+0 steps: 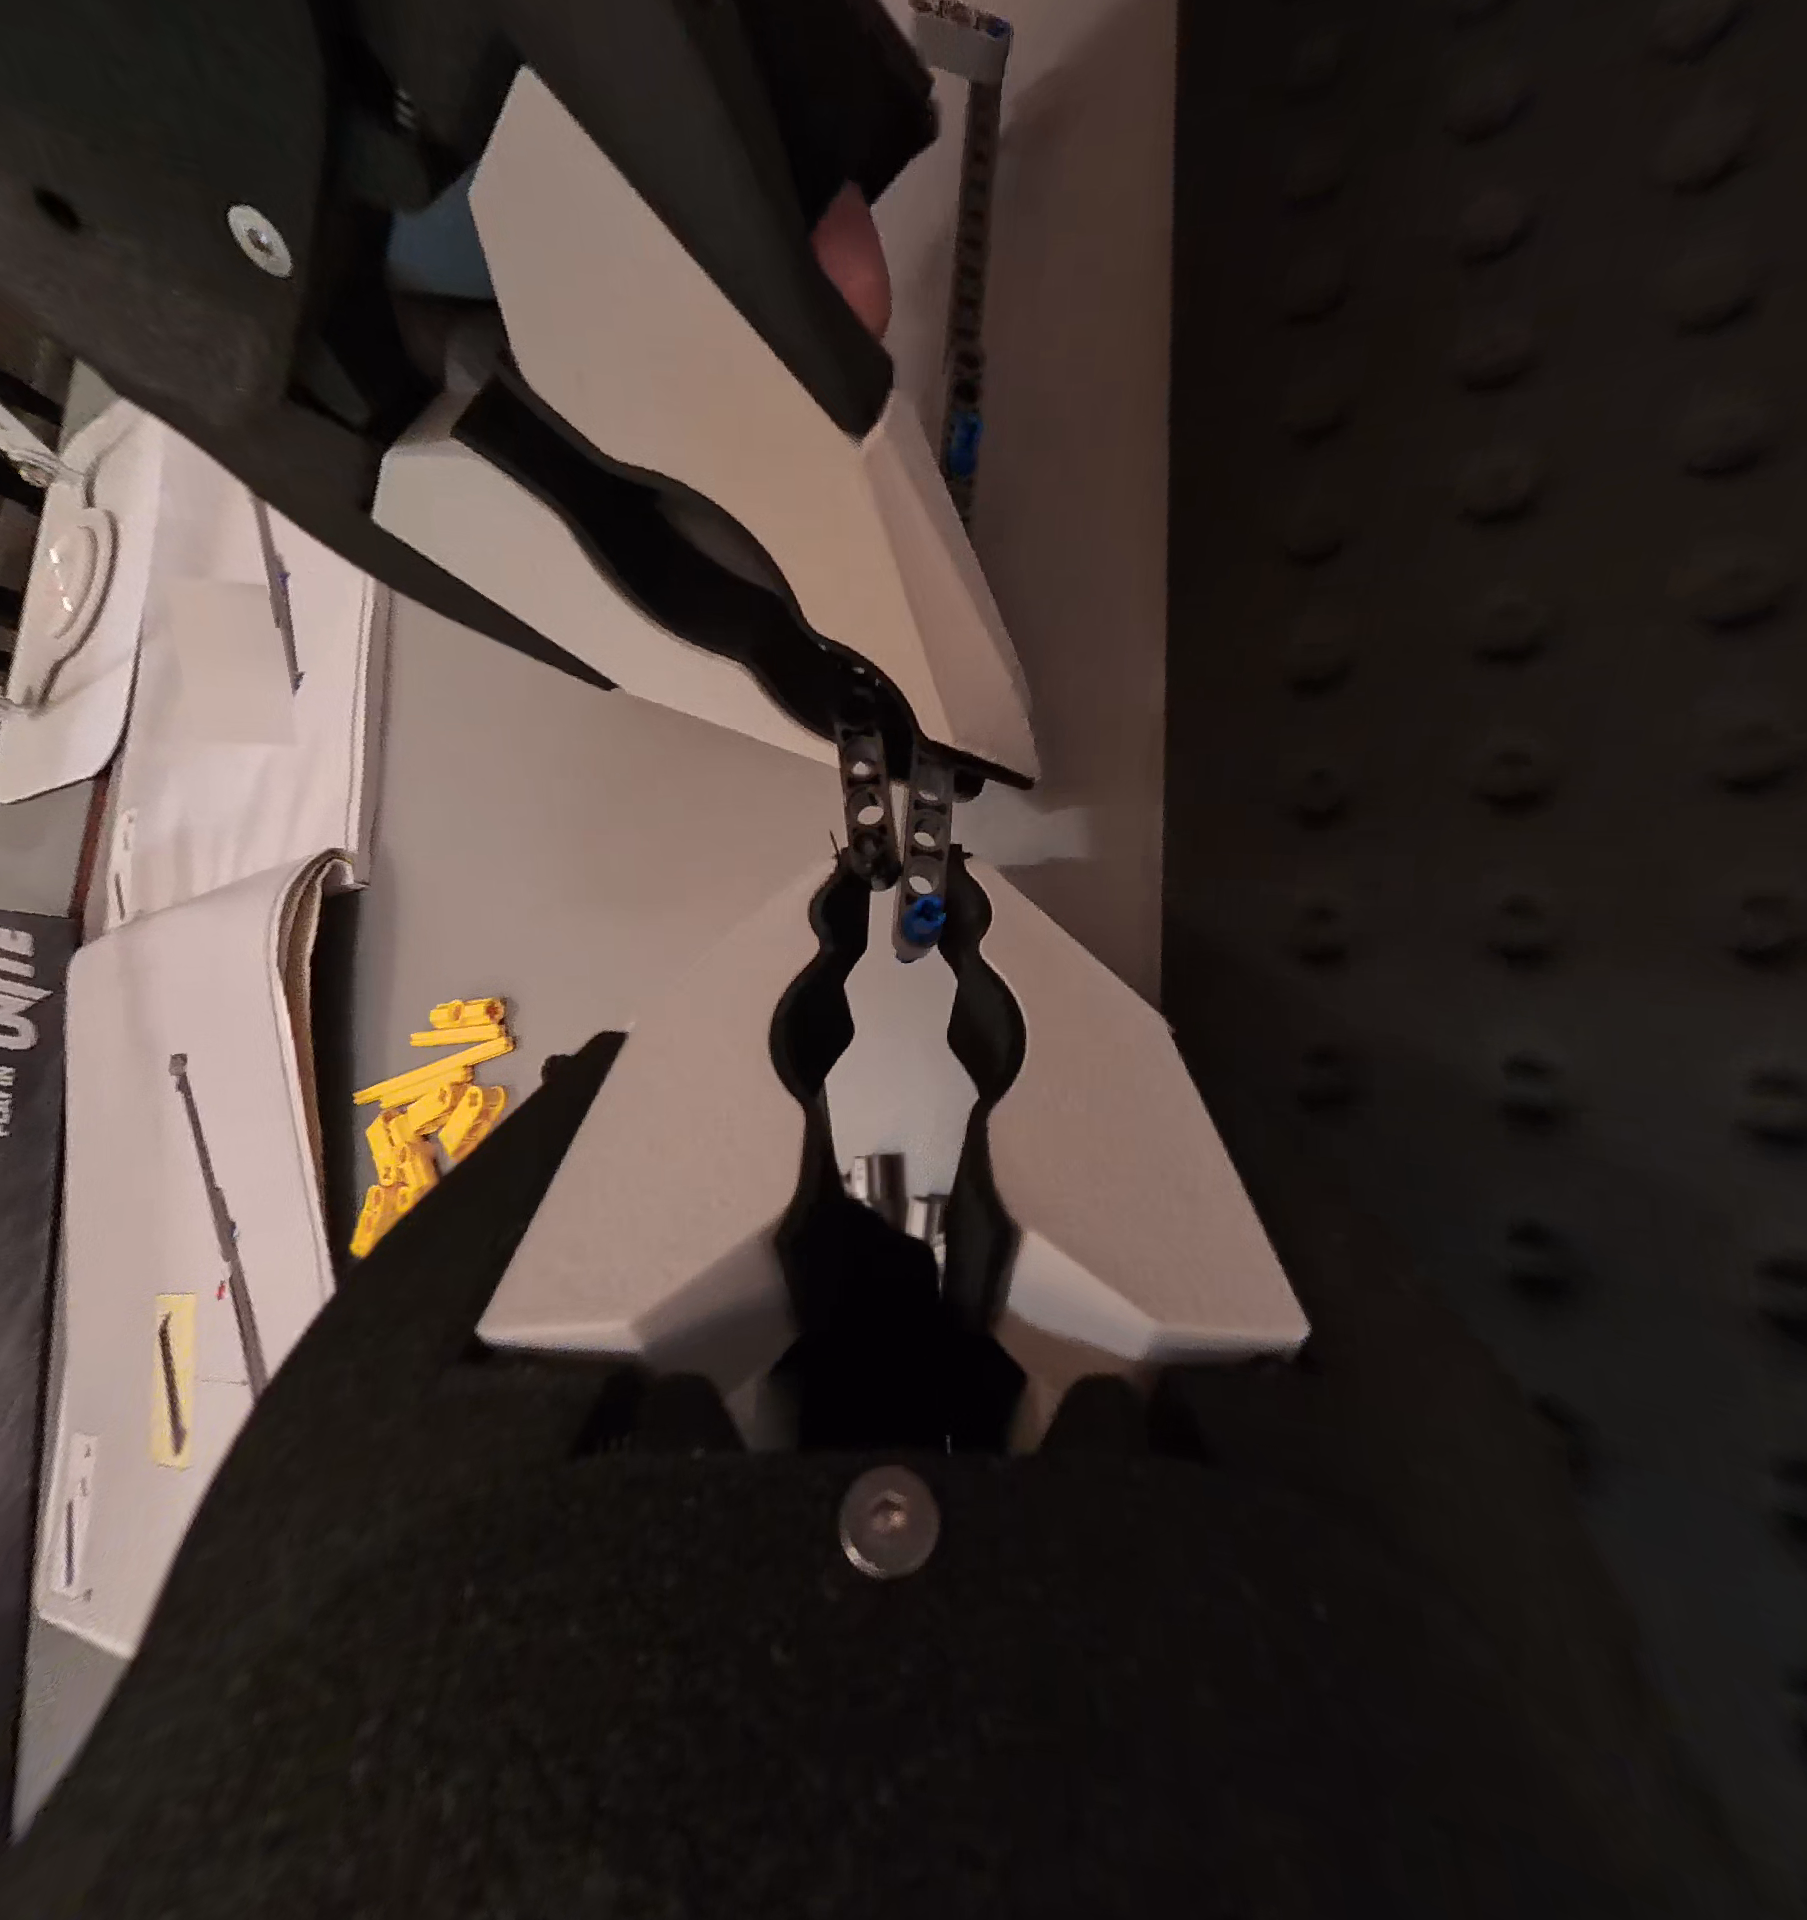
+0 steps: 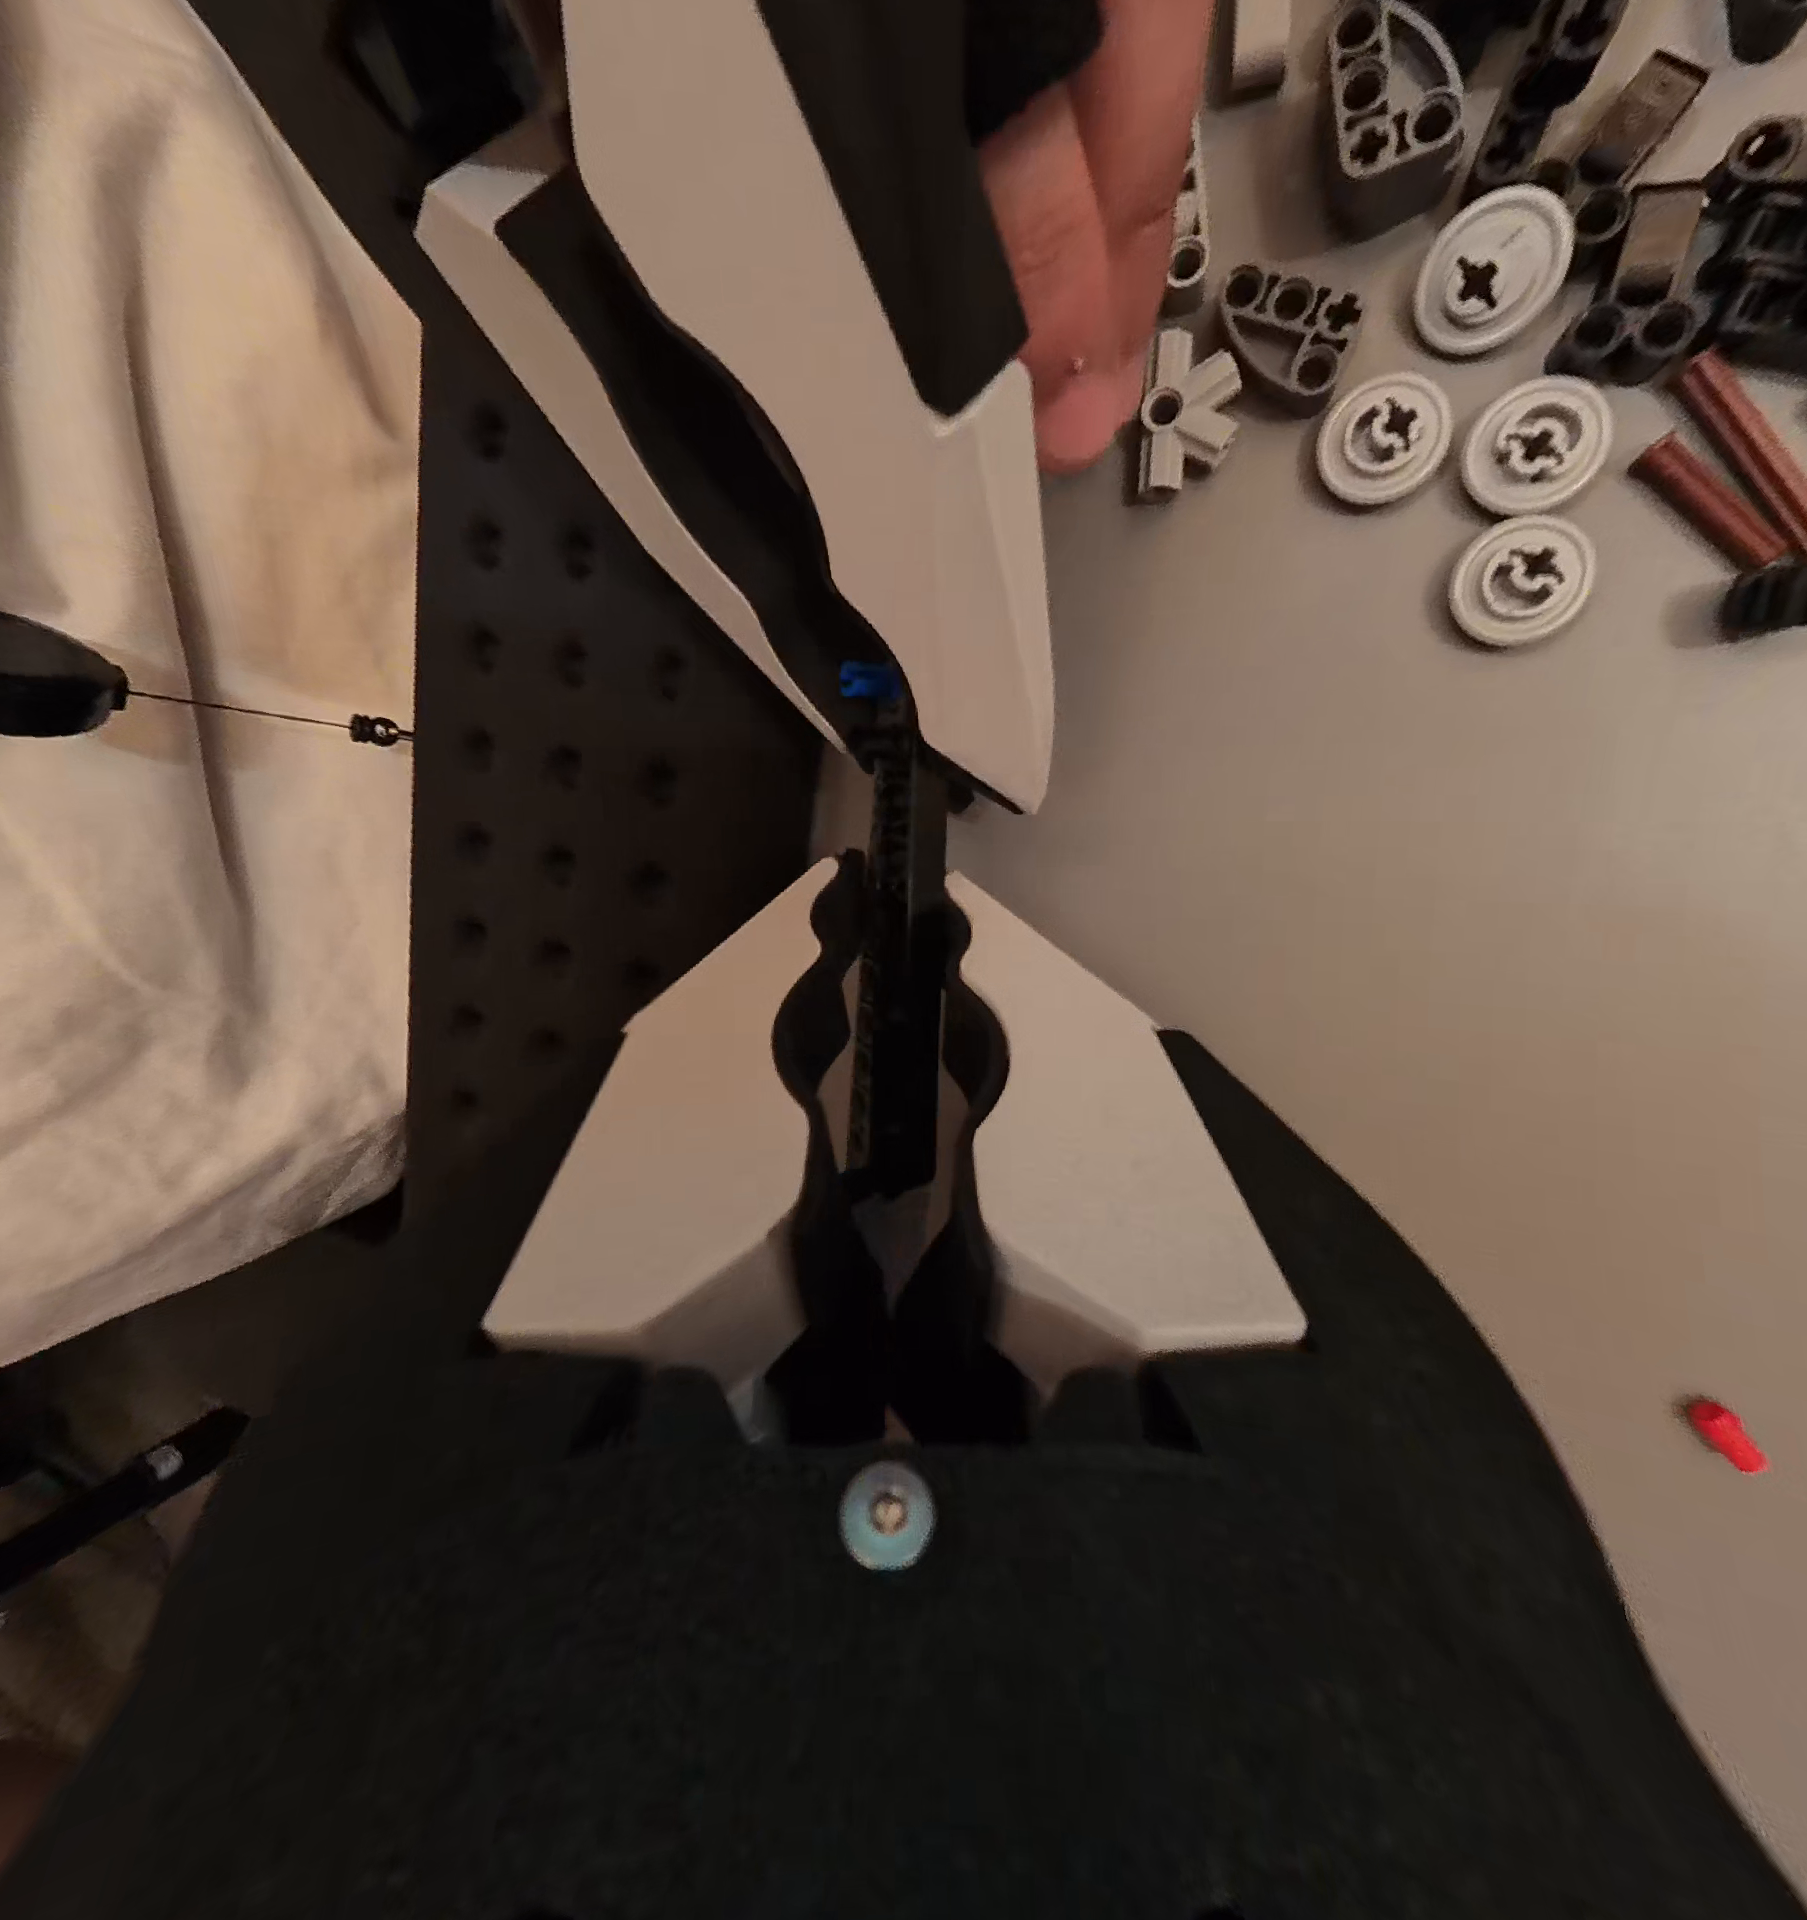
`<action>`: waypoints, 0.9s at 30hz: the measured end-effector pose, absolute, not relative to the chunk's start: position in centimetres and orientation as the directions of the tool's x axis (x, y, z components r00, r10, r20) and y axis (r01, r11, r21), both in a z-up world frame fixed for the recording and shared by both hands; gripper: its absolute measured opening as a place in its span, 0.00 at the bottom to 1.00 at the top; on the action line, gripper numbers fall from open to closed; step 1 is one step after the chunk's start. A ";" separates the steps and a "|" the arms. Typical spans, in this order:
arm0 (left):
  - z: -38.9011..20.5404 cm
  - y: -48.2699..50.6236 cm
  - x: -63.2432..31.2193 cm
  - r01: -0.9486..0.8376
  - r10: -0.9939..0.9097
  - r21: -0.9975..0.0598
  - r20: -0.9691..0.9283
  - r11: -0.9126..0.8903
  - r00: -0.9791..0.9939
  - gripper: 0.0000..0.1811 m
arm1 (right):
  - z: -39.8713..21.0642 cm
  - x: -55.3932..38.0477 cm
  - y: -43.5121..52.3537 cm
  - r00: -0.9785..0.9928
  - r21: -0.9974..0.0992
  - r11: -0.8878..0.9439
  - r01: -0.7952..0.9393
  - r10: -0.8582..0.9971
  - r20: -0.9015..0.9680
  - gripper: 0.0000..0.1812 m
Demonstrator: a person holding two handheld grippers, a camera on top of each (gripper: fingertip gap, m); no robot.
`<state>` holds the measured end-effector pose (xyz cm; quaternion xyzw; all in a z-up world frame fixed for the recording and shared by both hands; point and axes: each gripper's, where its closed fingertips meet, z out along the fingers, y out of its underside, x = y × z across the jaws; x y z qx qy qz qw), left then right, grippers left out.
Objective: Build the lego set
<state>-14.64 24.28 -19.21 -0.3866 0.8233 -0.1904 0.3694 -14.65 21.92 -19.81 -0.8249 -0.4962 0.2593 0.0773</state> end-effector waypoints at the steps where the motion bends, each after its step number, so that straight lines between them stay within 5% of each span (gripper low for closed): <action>1: -19.3 24.3 -14.6 -0.500 -0.785 -0.605 -0.447 0.619 -0.429 0.06 | -19.8 -14.6 21.9 0.381 -0.385 -0.508 0.770 0.851 -0.361 0.07; 7: -19.5 24.2 -14.8 -0.540 -0.862 -0.684 -0.290 0.491 -0.417 0.06 | -18.0 -13.6 23.2 0.429 -0.487 -0.515 0.705 0.857 -0.285 0.14; 17: -20.3 23.7 -15.2 -0.584 -0.887 -0.699 -0.160 0.412 -0.434 0.06 | -18.1 -13.7 22.8 0.422 -0.551 -0.597 0.584 0.802 -0.422 0.05; 27: -19.3 23.6 -15.2 -0.718 -0.884 -0.694 0.364 -0.047 -0.293 0.04 | -16.6 -10.8 24.7 0.531 -0.601 -0.435 0.670 0.847 -0.021 0.04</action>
